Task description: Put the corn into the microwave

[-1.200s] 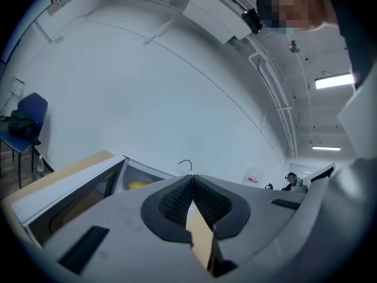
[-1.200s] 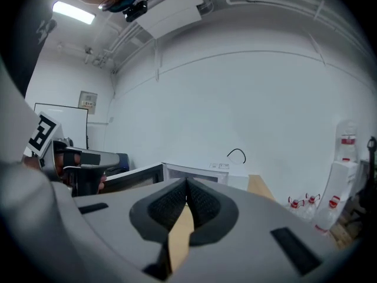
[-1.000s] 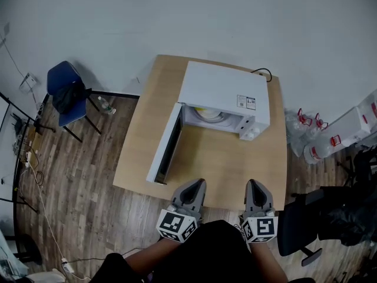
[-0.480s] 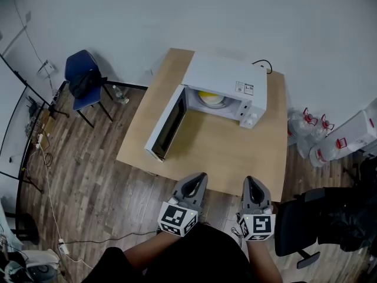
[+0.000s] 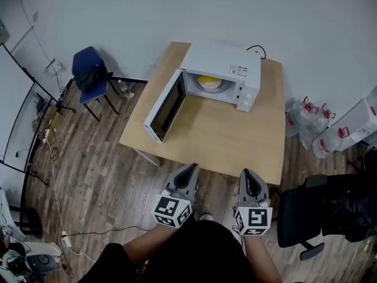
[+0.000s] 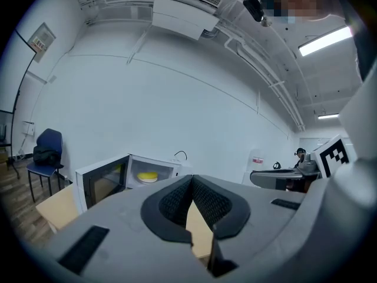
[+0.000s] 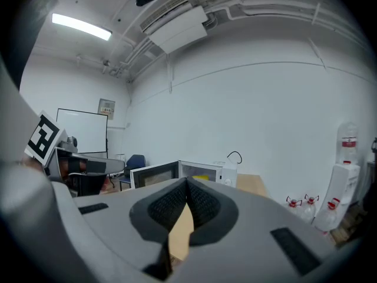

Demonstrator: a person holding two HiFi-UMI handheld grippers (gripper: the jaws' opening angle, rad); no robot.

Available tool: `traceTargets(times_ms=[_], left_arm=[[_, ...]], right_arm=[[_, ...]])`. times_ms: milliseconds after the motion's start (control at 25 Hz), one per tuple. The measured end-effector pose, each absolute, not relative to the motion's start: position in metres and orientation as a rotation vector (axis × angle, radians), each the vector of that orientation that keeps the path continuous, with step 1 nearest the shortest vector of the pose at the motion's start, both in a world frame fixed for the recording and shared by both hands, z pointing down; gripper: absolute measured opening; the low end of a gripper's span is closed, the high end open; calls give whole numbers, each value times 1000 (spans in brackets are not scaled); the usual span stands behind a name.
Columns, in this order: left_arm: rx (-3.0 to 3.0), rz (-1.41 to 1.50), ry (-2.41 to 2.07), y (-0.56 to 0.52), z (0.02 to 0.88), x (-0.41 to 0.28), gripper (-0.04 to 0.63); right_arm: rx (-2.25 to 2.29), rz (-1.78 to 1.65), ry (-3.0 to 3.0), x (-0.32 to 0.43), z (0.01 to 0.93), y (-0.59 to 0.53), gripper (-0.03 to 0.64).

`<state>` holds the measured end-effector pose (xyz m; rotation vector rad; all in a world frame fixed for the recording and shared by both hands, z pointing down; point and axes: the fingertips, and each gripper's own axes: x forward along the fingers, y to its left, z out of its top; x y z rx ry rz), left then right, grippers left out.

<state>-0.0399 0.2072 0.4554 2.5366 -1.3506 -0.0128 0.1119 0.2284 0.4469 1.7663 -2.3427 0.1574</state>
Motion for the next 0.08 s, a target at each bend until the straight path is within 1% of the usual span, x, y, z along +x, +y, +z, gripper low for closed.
traceTargets(times_ms=[80], left_arm=[[2516,-12,-1376,220,458,-42,14]], right_arm=[[1761,170,-2335,115,447,240,60]])
